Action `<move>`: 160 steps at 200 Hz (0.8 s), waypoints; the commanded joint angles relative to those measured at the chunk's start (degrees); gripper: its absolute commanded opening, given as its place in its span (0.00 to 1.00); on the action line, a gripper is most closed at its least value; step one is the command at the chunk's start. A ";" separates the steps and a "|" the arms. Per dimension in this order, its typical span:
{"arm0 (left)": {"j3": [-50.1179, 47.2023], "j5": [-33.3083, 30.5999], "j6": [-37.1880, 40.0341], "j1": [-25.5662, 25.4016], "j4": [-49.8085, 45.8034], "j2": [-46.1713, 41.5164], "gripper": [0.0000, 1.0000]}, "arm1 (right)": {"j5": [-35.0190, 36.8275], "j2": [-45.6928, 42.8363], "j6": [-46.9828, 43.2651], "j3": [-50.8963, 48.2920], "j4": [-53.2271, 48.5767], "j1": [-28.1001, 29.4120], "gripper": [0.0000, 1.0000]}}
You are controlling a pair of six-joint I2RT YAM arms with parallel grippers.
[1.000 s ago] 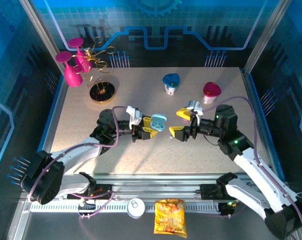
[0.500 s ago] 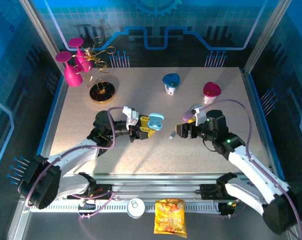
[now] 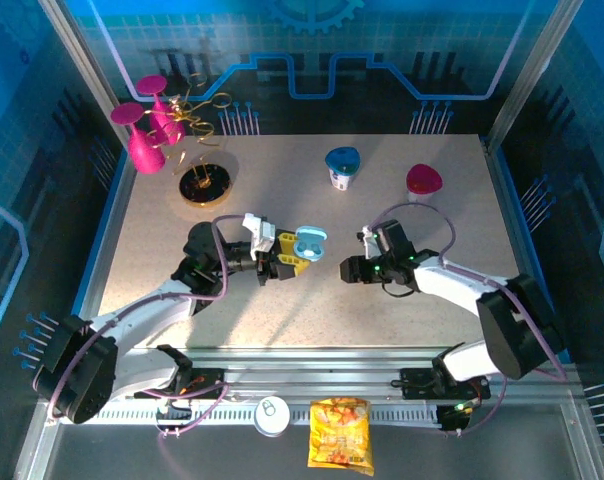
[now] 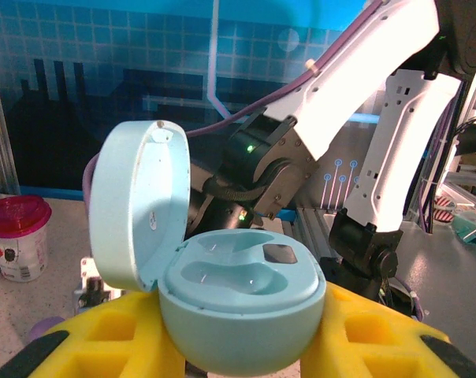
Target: Insert the wireless bluetooth earbuds into the charging case
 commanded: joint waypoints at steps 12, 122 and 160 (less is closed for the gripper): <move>-0.31 0.37 0.36 0.31 -0.18 -0.81 0.34 | -2.18 3.87 0.72 2.32 4.09 1.01 0.45; -0.31 0.37 0.58 0.35 0.00 -0.45 0.35 | -4.77 9.78 -0.04 5.02 5.19 1.95 0.31; -0.39 0.38 0.63 0.40 -0.06 -0.62 0.35 | -5.20 10.76 0.37 5.20 5.71 3.50 0.30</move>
